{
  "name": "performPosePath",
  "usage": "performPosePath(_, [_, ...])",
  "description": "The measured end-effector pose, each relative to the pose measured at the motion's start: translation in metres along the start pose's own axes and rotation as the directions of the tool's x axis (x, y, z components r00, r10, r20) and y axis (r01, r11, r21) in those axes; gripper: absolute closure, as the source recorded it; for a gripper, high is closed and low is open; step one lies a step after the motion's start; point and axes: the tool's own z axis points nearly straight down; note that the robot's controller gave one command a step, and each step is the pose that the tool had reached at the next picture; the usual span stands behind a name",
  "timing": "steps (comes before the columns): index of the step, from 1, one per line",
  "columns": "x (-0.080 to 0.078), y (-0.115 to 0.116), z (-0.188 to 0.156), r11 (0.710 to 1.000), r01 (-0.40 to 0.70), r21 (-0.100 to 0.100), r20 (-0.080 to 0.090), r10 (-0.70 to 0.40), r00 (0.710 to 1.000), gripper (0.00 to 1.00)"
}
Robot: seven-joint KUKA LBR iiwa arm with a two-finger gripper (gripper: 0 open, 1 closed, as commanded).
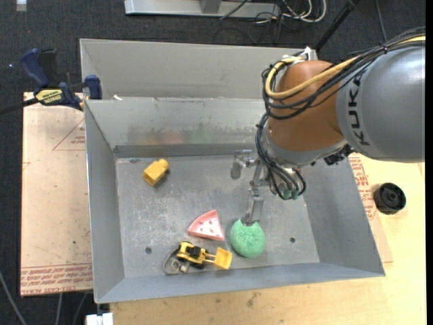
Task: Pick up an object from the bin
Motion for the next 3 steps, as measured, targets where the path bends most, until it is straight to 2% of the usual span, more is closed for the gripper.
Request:
performPosePath(1, [0.011,0.007,0.043,0.994,0.111,0.001,-0.009,-0.111,0.994,0.0])
performPosePath(2, [0.03,0.005,0.077,0.999,0.052,0.0,-0.007,-0.052,0.999,0.0])
performPosePath(3, [0.015,0.038,0.108,0.996,0.092,-0.001,-0.004,-0.092,0.996,1.0])
